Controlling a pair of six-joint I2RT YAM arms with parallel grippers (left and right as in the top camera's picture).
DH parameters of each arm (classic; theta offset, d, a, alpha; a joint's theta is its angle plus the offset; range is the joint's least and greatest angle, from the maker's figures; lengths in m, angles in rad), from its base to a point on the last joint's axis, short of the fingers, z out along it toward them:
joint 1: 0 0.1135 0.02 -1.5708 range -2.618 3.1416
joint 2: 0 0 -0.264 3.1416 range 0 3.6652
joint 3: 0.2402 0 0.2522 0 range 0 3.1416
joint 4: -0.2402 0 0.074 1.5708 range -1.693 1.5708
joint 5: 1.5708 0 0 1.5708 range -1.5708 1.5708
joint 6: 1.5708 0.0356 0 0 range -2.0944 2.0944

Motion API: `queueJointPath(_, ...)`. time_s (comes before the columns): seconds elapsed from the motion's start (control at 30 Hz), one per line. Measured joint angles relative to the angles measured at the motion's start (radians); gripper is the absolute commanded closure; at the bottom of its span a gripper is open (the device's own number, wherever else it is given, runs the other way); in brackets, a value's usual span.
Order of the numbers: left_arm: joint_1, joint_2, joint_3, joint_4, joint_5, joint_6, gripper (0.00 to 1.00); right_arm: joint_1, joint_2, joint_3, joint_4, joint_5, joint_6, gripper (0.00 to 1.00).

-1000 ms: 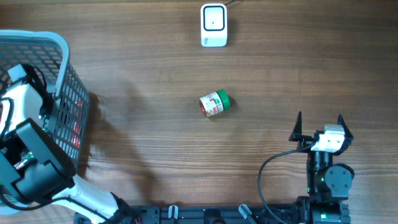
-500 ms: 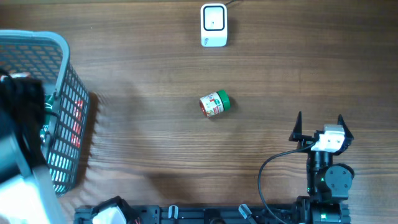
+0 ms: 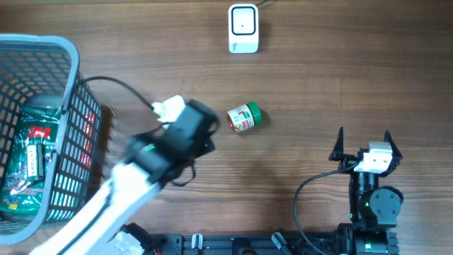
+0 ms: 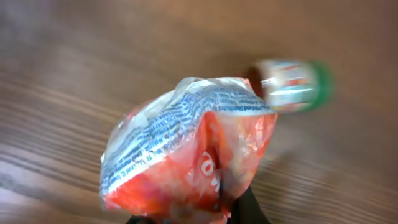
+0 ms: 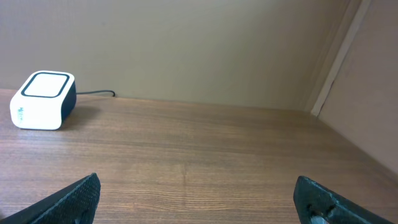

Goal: Scan the item barcode

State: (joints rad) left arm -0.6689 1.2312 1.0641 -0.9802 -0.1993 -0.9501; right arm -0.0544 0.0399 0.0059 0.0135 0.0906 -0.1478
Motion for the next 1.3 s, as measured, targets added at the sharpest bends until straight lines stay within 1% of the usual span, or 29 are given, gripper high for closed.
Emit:
queueJointPath(0.13,-0.030,0.274,-0.027,0.093,-0.043,-0.025,0.94,0.000,0.000,0.000,0.001,0.000,0.000,0.00)
queueJointPath(0.17,-0.030,0.320,-0.027,0.109,-0.045,-0.026,0.92,0.000,0.000,0.000,0.001,0.000,0.000,0.00)
queueJointPath(0.2,-0.030,0.386,-0.027,0.138,-0.050,-0.025,0.82,0.000,0.000,0.000,0.001,0.000,0.000,0.00)
queueJointPath(0.23,-0.030,0.420,-0.027,0.152,-0.051,-0.024,0.57,0.000,0.000,0.000,0.001,0.000,0.000,0.00)
queueJointPath(0.27,-0.030,0.444,-0.028,0.159,-0.051,-0.020,0.25,0.000,0.000,0.000,0.001,0.000,0.000,0.00)
queueJointPath(0.3,-0.030,0.457,-0.029,0.167,-0.053,-0.022,0.00,0.000,0.000,0.000,0.000,0.000,0.000,0.00)
queueJointPath(0.43,-0.029,0.457,-0.029,0.166,-0.059,-0.022,0.00,0.000,0.000,0.000,0.001,0.000,0.000,0.00)
queueJointPath(0.53,-0.016,0.432,-0.010,0.151,-0.058,0.010,0.00,0.000,0.000,0.000,0.000,0.000,0.000,0.00)
queueJointPath(0.73,0.021,0.395,0.018,0.221,-0.045,0.056,0.00,0.000,0.000,0.000,0.001,0.000,0.000,0.00)
queueJointPath(0.77,0.021,0.395,0.018,0.243,-0.029,0.079,0.18,0.000,0.000,0.000,0.001,0.000,0.000,0.00)
queueJointPath(0.8,0.021,0.395,0.018,0.258,-0.011,0.107,0.45,0.000,0.000,0.000,0.000,0.000,0.000,0.00)
queueJointPath(0.83,0.021,0.395,0.018,0.258,-0.001,0.128,0.76,0.000,0.000,0.000,0.000,0.000,0.000,0.00)
queueJointPath(0.87,0.021,0.395,0.018,0.248,0.008,0.143,0.85,0.000,0.000,0.000,0.001,0.000,0.000,0.00)
queueJointPath(0.9,0.021,0.395,0.018,0.245,0.010,0.153,0.70,0.000,0.000,0.000,0.001,0.000,0.000,0.00)
queueJointPath(0.93,0.021,0.395,0.018,0.235,0.014,0.161,0.00,0.000,0.000,0.000,0.001,0.000,0.000,0.00)
queueJointPath(1.0,0.021,0.395,0.018,0.229,0.018,0.181,0.02,0.000,0.000,0.000,0.001,0.000,0.000,0.00)
queueJointPath(1.03,0.021,0.395,0.018,0.229,0.018,0.183,0.48,0.000,0.000,0.000,0.001,0.000,0.000,0.00)
queueJointPath(1.07,0.021,0.395,0.018,0.229,0.018,0.183,0.78,0.000,0.000,0.000,0.001,0.000,0.000,0.00)
queueJointPath(1.1,0.021,0.395,0.018,0.229,0.019,0.180,0.79,0.000,0.000,0.000,0.001,0.000,0.000,0.01)
queueJointPath(1.13,0.021,0.395,0.018,0.227,0.019,0.184,0.31,0.000,0.000,0.000,0.001,0.000,0.000,0.00)
queueJointPath(1.17,0.021,0.395,0.018,0.225,0.019,0.187,0.00,0.000,0.000,0.000,0.001,0.000,0.000,0.00)
queueJointPath(1.2,0.021,0.395,0.018,0.225,0.021,0.196,0.68,0.000,0.000,0.000,0.001,0.000,0.000,0.00)
queueJointPath(1.23,0.021,0.395,0.018,0.225,0.022,0.197,0.80,0.000,0.000,0.000,0.001,0.000,0.000,0.00)
queueJointPath(1.27,0.021,0.395,0.018,0.224,0.023,0.194,0.76,0.000,0.000,0.000,0.001,0.000,0.000,0.00)
queueJointPath(1.3,0.023,0.395,0.018,0.221,0.023,0.194,0.40,0.000,0.000,0.000,0.001,0.000,0.000,0.00)
